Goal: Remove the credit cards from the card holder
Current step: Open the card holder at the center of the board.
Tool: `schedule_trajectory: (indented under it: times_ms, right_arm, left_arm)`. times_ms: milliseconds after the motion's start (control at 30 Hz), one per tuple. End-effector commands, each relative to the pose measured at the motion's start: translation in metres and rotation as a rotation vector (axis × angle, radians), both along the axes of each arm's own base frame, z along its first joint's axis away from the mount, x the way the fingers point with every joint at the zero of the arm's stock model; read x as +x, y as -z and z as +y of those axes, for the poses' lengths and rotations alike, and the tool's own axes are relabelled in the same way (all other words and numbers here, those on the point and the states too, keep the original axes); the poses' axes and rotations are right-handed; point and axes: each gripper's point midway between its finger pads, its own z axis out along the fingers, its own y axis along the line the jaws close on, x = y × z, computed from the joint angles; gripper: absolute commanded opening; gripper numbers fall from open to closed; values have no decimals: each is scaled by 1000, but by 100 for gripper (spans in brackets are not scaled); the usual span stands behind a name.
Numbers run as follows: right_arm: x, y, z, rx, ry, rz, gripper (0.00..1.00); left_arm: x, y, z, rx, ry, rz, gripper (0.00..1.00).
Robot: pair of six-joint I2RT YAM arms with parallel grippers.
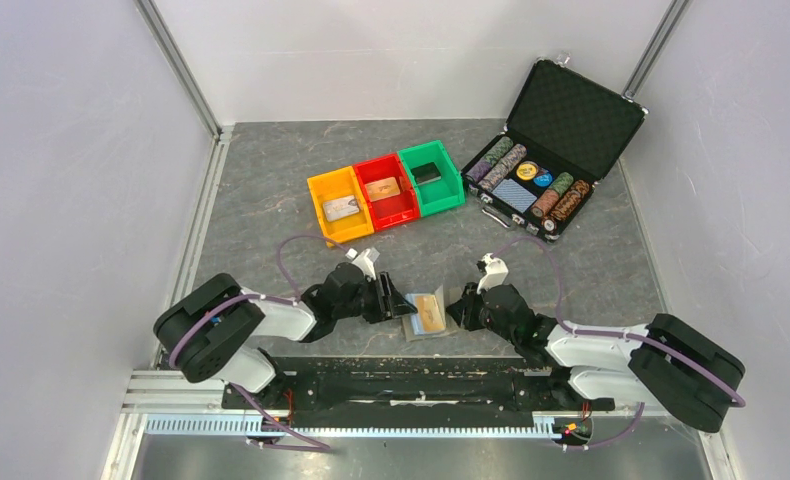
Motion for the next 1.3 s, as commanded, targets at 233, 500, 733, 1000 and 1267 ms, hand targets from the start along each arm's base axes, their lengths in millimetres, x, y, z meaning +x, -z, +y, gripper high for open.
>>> schedule_trajectory:
  times_ms: [233,500,733,1000,1267]
  right_arm:
    - [-25,22,-4,-22,-61,96,22]
    - [-15,3,-1,-28,-58,44,30]
    - [-3,-21,-7,-54,-12,0,43]
    - [4,-93,12,90,-52,-108,47]
    - [-15,-104,53,259,-204,-39,40]
  left_arm:
    - [-3,-42,-30,-237,54,-53,59]
    - [0,-27,-23,-142,30,-48,40]
    - [2,-16,-17,-63,24,-58,16]
    - [3,-16,-10,-21,8,-88,8]
    - [4,-16,-4,7,-14,-99,9]
